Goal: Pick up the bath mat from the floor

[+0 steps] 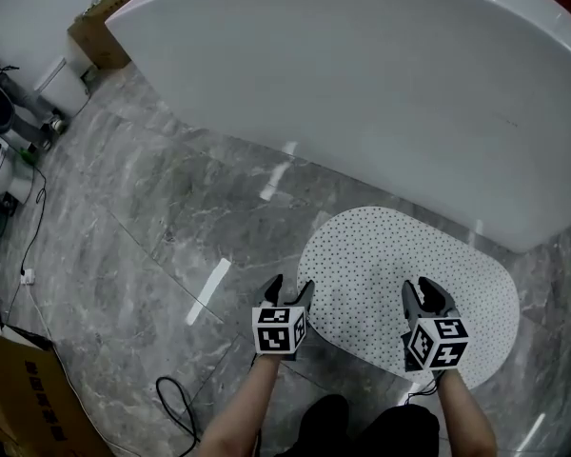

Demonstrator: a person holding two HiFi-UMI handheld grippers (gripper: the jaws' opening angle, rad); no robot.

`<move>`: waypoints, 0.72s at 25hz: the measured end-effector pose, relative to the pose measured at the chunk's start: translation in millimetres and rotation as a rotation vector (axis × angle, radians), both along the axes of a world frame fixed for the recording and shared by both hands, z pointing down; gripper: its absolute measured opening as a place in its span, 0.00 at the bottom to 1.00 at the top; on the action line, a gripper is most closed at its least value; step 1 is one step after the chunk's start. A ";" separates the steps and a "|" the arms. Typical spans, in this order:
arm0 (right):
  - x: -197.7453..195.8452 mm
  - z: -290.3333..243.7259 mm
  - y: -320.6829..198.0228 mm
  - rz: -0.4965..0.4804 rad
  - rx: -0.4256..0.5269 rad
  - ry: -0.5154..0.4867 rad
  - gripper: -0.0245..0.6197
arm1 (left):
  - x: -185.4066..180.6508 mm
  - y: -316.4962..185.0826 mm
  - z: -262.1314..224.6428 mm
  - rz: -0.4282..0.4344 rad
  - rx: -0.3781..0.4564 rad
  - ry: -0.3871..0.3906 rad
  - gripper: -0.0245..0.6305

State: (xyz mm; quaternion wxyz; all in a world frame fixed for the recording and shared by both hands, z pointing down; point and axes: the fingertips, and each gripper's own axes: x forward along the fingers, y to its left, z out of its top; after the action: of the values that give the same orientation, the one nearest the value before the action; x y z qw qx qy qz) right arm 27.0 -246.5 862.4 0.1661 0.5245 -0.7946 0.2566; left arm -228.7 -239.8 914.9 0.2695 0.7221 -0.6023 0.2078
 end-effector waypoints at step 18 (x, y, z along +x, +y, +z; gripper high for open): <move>37.6 7.7 11.3 0.124 -0.031 -0.026 0.24 | 21.6 -47.0 64.1 0.078 -0.212 -0.073 0.50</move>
State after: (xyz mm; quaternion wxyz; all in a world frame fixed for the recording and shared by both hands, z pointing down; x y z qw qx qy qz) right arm 64.7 -235.2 870.1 0.1475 0.5668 -0.7586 0.2854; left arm -207.0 -286.8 979.0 0.3139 0.7044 -0.5577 0.3069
